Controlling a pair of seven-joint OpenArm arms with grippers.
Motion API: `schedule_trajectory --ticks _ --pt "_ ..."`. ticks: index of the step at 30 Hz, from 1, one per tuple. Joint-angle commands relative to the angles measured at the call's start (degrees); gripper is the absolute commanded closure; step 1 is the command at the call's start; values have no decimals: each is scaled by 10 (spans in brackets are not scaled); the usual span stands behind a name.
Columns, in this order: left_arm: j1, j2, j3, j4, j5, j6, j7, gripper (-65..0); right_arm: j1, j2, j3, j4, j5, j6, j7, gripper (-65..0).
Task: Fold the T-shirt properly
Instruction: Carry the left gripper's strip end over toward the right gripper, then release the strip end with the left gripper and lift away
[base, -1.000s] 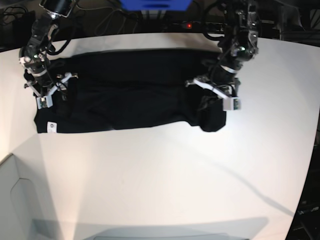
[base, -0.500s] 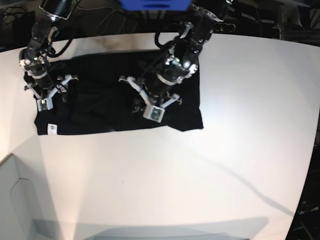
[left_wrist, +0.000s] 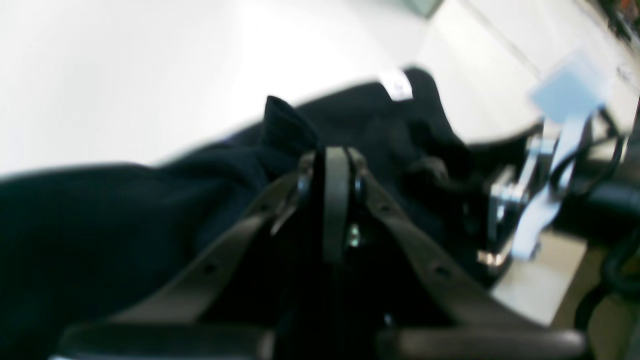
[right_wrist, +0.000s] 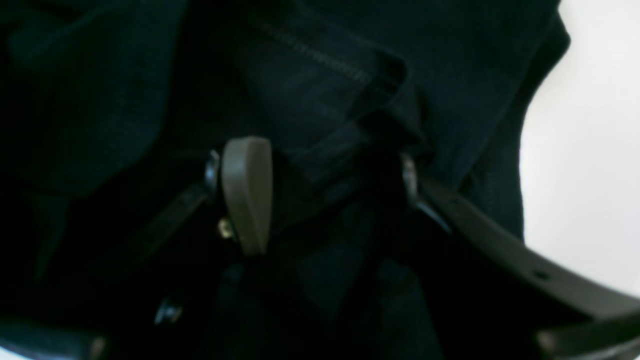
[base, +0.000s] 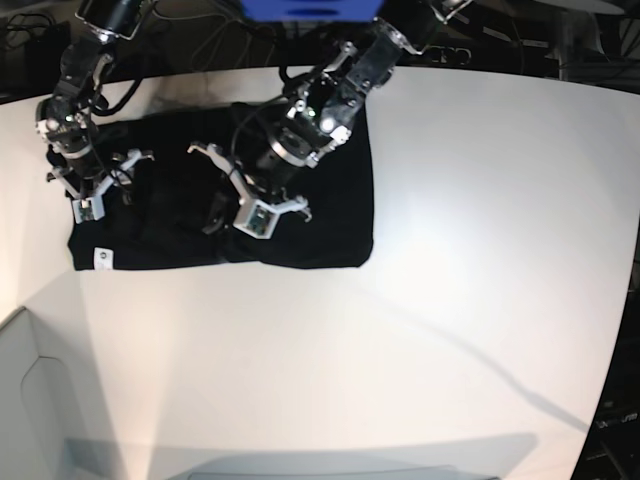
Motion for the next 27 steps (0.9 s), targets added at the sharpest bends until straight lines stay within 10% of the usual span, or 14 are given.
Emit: schedule_trajectory --ticks 1,9,27 --pt "2 0 2 16 -2 -5 -18 0 2 7 1 5 -5 8 -6 -327" --pt "-58 9 44 -158 -7 -6 -22 0 17 7 -4 3 -5 8 -10 -328" --pt "-64 51 60 -147 -8 -6 -21 0 30 14 -39 4 -5 8 -11 -327"
